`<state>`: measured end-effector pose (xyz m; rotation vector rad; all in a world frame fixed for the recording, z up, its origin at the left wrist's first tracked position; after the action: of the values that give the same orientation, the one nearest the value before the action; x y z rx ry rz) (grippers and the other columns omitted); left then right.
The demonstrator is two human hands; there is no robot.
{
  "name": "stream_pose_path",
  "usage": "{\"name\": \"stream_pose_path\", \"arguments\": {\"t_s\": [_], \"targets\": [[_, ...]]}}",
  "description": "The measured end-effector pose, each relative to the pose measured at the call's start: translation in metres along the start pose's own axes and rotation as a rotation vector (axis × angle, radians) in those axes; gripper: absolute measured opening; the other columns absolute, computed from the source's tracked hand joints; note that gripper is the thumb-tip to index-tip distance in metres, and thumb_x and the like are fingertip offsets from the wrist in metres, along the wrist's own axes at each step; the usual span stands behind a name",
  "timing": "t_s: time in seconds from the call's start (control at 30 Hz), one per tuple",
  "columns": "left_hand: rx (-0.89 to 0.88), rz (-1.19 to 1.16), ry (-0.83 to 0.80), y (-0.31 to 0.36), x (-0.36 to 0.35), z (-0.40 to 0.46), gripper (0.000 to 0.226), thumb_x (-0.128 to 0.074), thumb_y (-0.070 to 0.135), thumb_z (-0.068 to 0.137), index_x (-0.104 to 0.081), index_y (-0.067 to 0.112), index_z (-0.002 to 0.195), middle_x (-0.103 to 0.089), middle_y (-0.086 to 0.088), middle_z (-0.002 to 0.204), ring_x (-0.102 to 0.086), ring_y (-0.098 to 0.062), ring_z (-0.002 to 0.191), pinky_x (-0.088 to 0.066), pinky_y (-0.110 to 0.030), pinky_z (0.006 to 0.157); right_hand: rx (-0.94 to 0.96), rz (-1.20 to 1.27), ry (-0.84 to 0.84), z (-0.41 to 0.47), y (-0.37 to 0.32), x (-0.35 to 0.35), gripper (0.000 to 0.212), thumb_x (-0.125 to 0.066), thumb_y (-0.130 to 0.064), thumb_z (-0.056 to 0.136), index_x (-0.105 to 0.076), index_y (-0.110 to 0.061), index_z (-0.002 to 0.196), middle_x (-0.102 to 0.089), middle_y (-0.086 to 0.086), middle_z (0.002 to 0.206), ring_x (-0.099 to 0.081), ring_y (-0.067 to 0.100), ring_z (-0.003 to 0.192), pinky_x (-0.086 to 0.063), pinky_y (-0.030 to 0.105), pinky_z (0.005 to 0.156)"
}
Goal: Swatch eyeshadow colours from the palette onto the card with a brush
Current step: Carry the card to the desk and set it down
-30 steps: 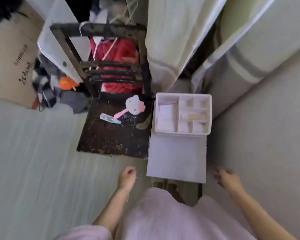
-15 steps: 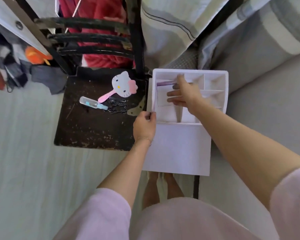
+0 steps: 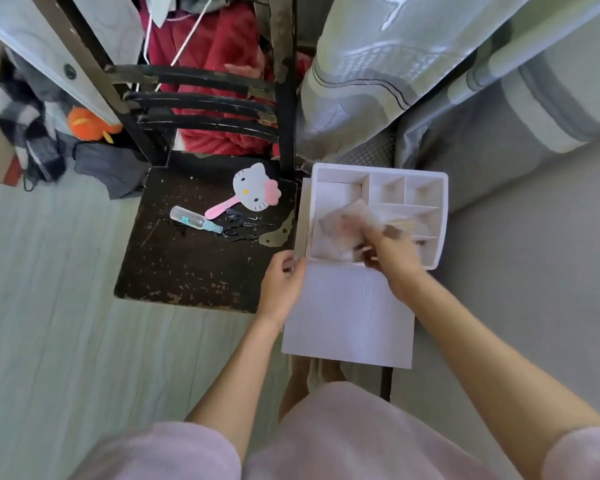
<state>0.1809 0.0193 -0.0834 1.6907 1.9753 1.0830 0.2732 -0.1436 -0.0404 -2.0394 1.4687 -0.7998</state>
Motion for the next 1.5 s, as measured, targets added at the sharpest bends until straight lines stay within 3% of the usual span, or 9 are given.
{"name": "stream_pose_path", "arguments": {"t_s": [0.17, 0.33, 0.53, 0.67, 0.77, 0.93, 1.07, 1.37, 1.5], "targets": [[-0.122, -0.051, -0.15, 0.007, 0.02, -0.075, 0.035, -0.053, 0.029, 0.09, -0.038, 0.041, 0.118, -0.037, 0.031, 0.116, -0.039, 0.014, 0.107, -0.034, 0.006, 0.067, 0.199, -0.363, -0.28, -0.078, 0.012, -0.008, 0.016, -0.046, -0.019, 0.095, -0.053, -0.022, 0.081, -0.054, -0.007, 0.066, -0.052, -0.006, 0.051, -0.039, 0.007, 0.053], [-0.129, -0.133, -0.179, -0.007, 0.025, -0.134, 0.032, -0.058, 0.017, 0.087, -0.05, 0.031, 0.115, -0.058, 0.015, 0.115, -0.055, 0.007, 0.104, -0.044, -0.01, 0.081, 0.245, -0.459, -0.566, -0.134, 0.028, -0.03, 0.014, -0.047, -0.015, 0.094, -0.055, -0.012, 0.082, -0.053, -0.006, 0.065, -0.051, -0.001, 0.054, -0.04, 0.01, 0.056], [-0.036, -0.169, 0.256, -0.048, 0.039, -0.191, 0.006, -0.054, 0.001, 0.086, -0.058, 0.005, 0.087, -0.061, -0.01, 0.084, -0.054, -0.019, 0.081, -0.047, -0.044, 0.076, 0.319, -1.154, -0.53, -0.144, 0.056, -0.037, 0.046, -0.043, -0.06, 0.084, -0.054, -0.018, 0.101, -0.064, 0.003, 0.095, -0.06, 0.023, 0.087, -0.049, 0.037, 0.078], [0.023, -0.512, 0.489, -0.066, 0.045, -0.238, 0.011, -0.054, 0.002, 0.087, -0.061, 0.01, 0.088, -0.067, -0.004, 0.085, -0.063, -0.011, 0.076, -0.051, -0.022, 0.064, 0.221, -0.946, -0.86, -0.171, 0.069, -0.059, 0.04, -0.048, -0.051, 0.088, -0.045, -0.02, 0.114, -0.063, -0.001, 0.093, -0.058, 0.004, 0.071, -0.047, 0.021, 0.07], [0.016, -0.634, 0.563, -0.07, 0.044, -0.263, 0.014, -0.054, 0.001, 0.087, -0.063, 0.01, 0.092, -0.069, -0.005, 0.091, -0.065, -0.013, 0.083, -0.053, -0.024, 0.073, 0.308, -0.84, -1.005, -0.199, 0.07, -0.08, 0.019, -0.052, -0.033, 0.091, -0.059, -0.016, 0.096, -0.064, -0.001, 0.078, -0.055, -0.003, 0.052, -0.043, 0.012, 0.055], [0.108, -0.698, 0.733, -0.102, 0.065, -0.294, 0.02, -0.053, 0.004, 0.089, -0.056, 0.01, 0.107, -0.061, 0.0, 0.093, -0.058, -0.01, 0.082, -0.046, -0.008, 0.065, 0.277, -0.801, -0.864, -0.201, 0.082, -0.098, 0.024, -0.051, -0.024, 0.092, -0.061, -0.004, 0.084, -0.065, 0.009, 0.066, -0.052, 0.006, 0.046, -0.041, 0.017, 0.052], [0.259, -0.647, 0.844, -0.166, 0.096, -0.332, 0.011, -0.049, 0.004, 0.091, -0.058, 0.008, 0.096, -0.061, -0.007, 0.089, -0.057, -0.019, 0.08, -0.042, -0.004, 0.055, 0.306, -0.927, -0.694, -0.183, 0.084, -0.107, 0.027, -0.046, -0.024, 0.095, -0.058, -0.005, 0.082, -0.06, 0.006, 0.063, -0.051, 0.007, 0.038, -0.036, 0.01, 0.039], [0.51, -0.714, 0.926, -0.294, 0.147, -0.414, 0.017, -0.048, 0.008, 0.092, -0.06, -0.001, 0.102, -0.064, -0.011, 0.084, -0.059, -0.022, 0.069, -0.046, -0.029, 0.066, 0.477, -1.464, -0.584, -0.18, 0.082, -0.16, 0.031, -0.042, -0.029, 0.096, -0.064, -0.011, 0.083, -0.064, 0.003, 0.071, -0.057, 0.02, 0.067, -0.042, 0.031, 0.064], [0.51, -0.717, 0.965, -0.327, 0.2, -0.433, 0.014, -0.049, 0.012, 0.092, -0.058, 0.006, 0.101, -0.065, -0.009, 0.087, -0.061, -0.019, 0.07, -0.045, -0.021, 0.053, 0.533, -1.438, -0.599, -0.215, 0.091, -0.237, 0.026, -0.047, -0.022, 0.093, -0.067, -0.006, 0.094, -0.067, 0.015, 0.08, -0.056, 0.03, 0.075, -0.042, 0.034, 0.07]]}}
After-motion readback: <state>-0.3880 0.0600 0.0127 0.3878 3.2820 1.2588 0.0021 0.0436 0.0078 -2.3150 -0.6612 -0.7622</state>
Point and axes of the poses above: each hand's wrist, its own z-axis towards the middle knuckle, its own x-axis out of the back of the hand, y = z × x, the point moved 8 cm from there along z, towards the middle knuckle
